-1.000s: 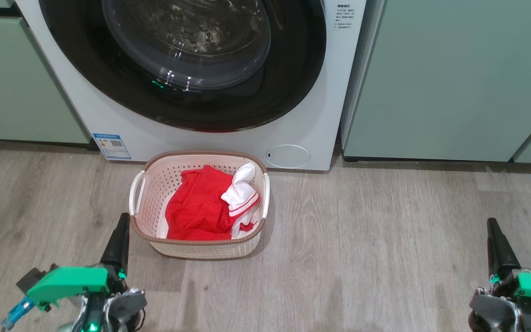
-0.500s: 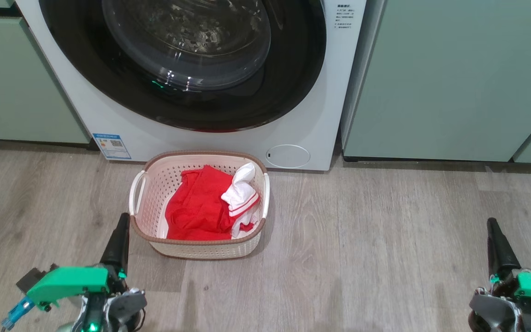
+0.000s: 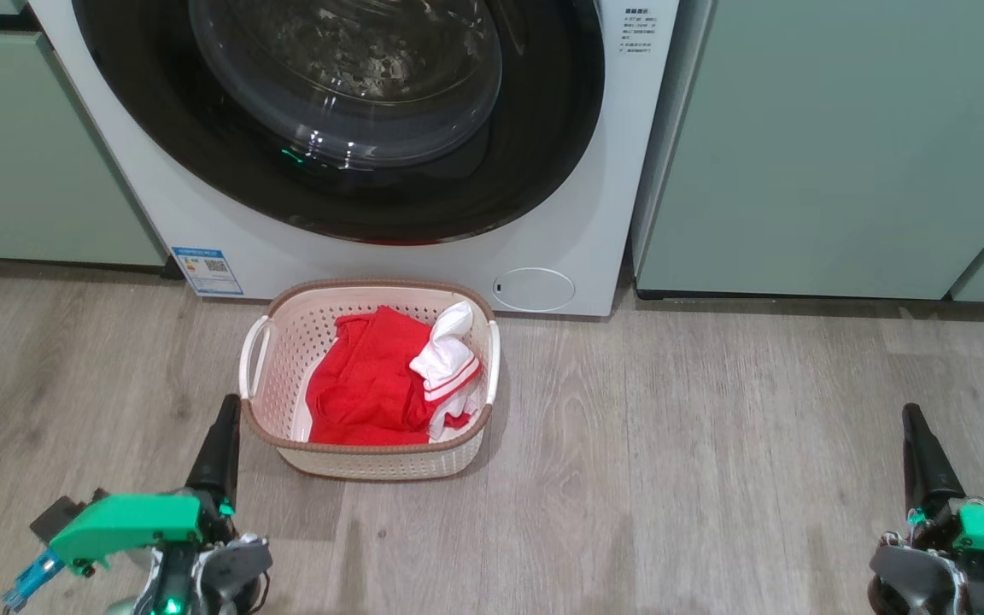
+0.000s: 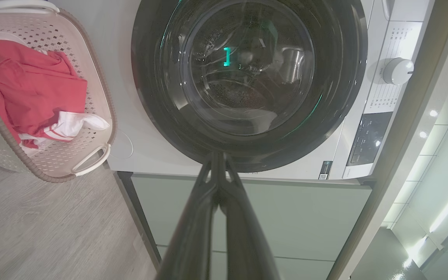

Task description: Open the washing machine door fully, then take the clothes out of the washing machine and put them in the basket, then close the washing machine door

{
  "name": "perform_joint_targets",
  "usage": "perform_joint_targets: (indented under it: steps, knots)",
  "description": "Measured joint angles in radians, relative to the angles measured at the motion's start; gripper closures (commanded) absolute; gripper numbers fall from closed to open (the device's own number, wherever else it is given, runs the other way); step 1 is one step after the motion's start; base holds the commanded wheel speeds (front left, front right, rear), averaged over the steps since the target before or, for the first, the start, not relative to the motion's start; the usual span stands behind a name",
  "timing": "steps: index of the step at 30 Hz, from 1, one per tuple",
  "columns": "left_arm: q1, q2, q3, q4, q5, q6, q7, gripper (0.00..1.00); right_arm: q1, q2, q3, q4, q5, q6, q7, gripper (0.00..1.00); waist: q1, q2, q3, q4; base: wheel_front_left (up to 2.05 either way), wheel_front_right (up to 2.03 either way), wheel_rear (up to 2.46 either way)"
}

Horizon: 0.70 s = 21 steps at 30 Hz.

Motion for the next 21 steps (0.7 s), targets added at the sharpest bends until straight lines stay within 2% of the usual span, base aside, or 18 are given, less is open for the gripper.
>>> perform_joint_targets:
  steps: [21]
  knots:
    - [0.000, 0.000, 0.000, 0.000, 0.000, 0.000, 0.000, 1.00, 0.000, 0.000, 0.000, 0.000, 0.000, 0.000, 0.000, 1.00, 0.0000, 0.0000, 0.000, 0.000, 0.00, 0.00, 0.00]
